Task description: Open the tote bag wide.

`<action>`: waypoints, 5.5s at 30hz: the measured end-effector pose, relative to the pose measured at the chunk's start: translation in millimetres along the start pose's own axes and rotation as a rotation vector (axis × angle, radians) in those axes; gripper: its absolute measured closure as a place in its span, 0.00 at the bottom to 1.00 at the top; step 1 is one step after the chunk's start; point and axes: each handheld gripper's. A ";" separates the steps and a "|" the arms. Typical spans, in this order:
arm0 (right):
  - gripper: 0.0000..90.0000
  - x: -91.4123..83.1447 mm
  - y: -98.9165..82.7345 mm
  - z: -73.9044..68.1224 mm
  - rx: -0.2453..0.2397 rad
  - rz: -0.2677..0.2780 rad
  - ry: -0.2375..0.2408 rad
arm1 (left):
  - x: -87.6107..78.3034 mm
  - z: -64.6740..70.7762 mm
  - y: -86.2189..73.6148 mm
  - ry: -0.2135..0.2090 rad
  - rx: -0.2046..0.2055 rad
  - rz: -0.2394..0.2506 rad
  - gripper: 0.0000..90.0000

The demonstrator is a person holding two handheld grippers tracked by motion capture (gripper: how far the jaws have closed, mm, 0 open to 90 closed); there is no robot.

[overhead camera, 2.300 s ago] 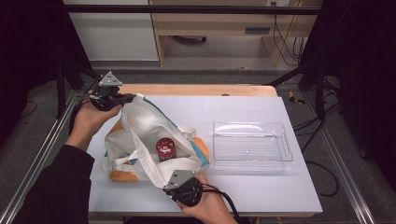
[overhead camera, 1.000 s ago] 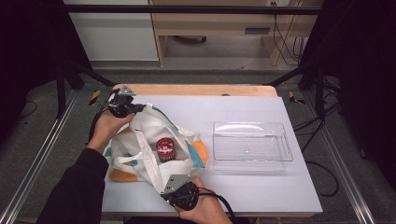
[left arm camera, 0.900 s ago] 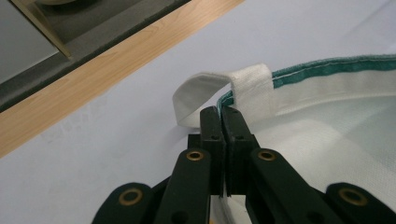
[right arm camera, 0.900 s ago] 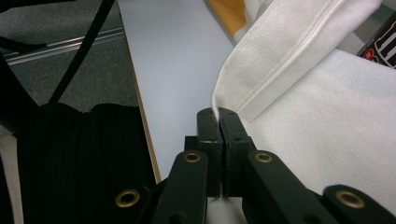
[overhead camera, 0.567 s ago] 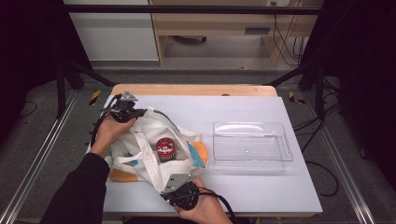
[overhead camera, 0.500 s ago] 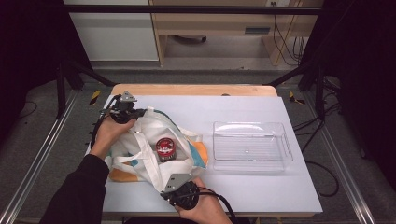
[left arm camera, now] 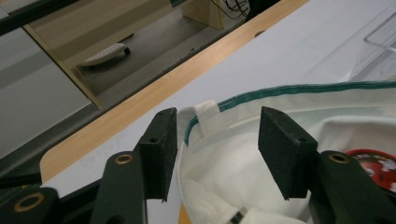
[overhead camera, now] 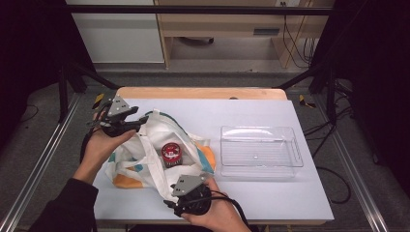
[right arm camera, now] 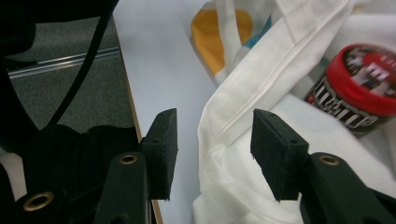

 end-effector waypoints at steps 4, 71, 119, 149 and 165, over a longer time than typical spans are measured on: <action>0.56 -11.0 11.1 -3.7 -0.016 0.002 -0.011 | -19.1 4.7 -1.2 0.011 -0.006 0.017 0.48; 0.94 14.9 58.4 157.4 0.113 -0.363 -0.250 | -48.1 86.2 -89.8 -0.053 -0.075 -0.065 0.86; 0.95 -31.7 54.5 196.2 0.187 -0.219 -0.370 | -88.5 70.3 -118.0 -0.050 -0.062 -0.091 0.92; 0.95 -31.6 41.4 201.2 0.207 -0.282 -0.372 | -87.5 70.9 -139.1 -0.064 -0.058 -0.133 0.93; 0.95 -35.9 40.2 203.2 0.201 -0.298 -0.397 | -91.0 71.2 -150.3 -0.075 -0.058 -0.163 0.93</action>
Point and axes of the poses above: each handheld gripper's, and its own axes: x roughly forward along the jaws, y roughly out of its top, z roughly to its right, and after that the axes turned 13 degrees about y, right-handed
